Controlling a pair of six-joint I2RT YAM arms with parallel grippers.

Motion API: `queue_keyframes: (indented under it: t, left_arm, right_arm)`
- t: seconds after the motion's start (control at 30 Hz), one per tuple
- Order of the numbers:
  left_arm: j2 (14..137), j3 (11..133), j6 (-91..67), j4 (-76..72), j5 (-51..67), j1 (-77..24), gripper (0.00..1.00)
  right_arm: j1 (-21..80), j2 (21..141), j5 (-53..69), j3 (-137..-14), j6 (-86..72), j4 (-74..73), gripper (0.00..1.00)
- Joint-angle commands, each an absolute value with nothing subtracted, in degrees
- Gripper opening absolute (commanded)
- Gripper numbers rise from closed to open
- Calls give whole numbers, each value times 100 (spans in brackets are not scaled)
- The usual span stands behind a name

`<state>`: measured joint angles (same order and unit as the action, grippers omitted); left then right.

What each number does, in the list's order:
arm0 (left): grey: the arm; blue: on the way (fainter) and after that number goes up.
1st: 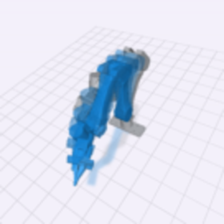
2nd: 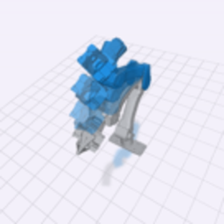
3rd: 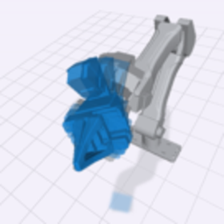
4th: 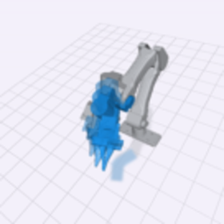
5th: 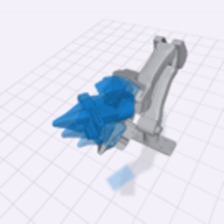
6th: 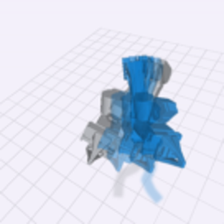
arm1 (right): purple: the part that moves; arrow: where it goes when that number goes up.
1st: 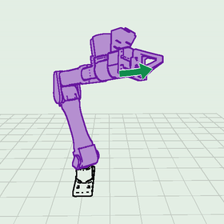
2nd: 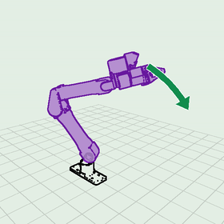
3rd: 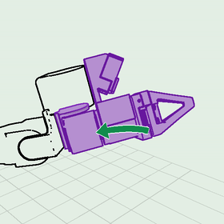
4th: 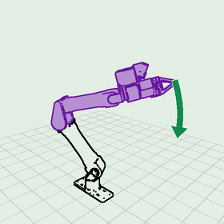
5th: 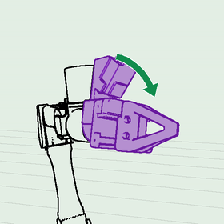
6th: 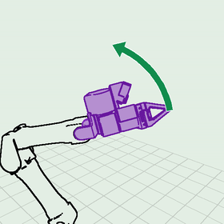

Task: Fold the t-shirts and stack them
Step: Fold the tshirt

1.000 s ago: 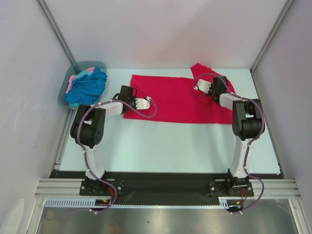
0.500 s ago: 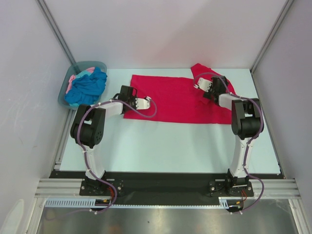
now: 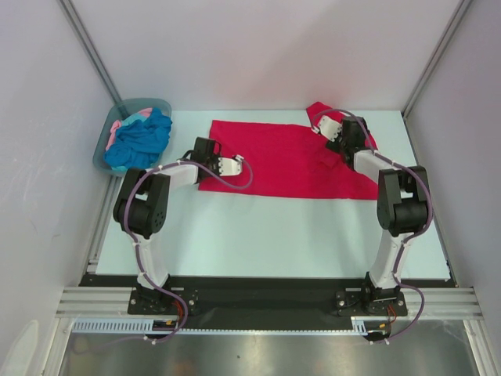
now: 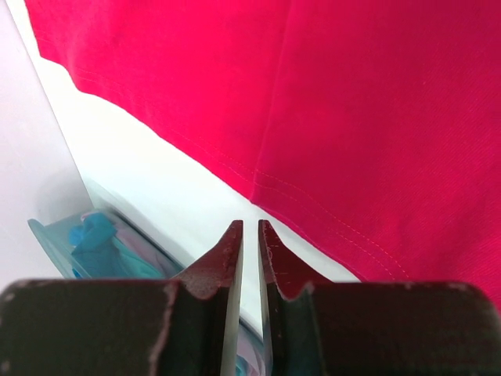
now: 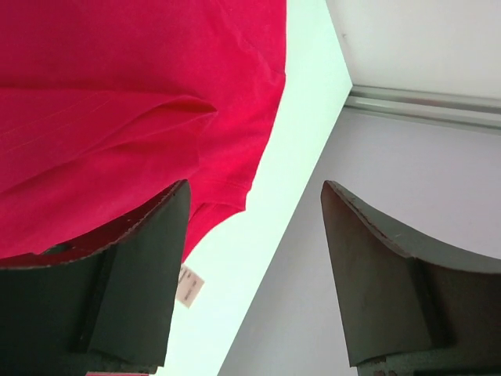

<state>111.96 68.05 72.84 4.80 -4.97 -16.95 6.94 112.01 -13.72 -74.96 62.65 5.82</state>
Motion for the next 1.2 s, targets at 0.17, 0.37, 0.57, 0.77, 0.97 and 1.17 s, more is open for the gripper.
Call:
queue_keyframes:
  t: [0.17, 0.37, 0.57, 0.77, 0.97, 1.17]
  left_arm:
    - [10670, 6724, 7066, 369, -597, -1837, 17]
    - [10565, 6618, 7075, 316, -633, -1846, 17]
    - [10521, 6530, 7075, 255, -642, -1854, 17]
    - [10468, 6469, 6979, 229, -642, -1872, 17]
    - [10424, 6364, 6935, 185, -659, -1881, 16]
    - [10371, 6267, 6891, 158, -668, -1881, 16]
  right_arm:
    - [879, 10573, -888, -7286, 5512, -700, 13]
    - [1107, 10503, -704, -6979, 5256, -993, 0]
    - [1248, 10608, -475, -6917, 5194, -1248, 0]
    - [1380, 10906, -483, -7013, 5203, -1073, 0]
    - [1424, 11188, -510, -7330, 5247, -976, 0]
    - [1485, 11391, -571, -7479, 5238, -827, 0]
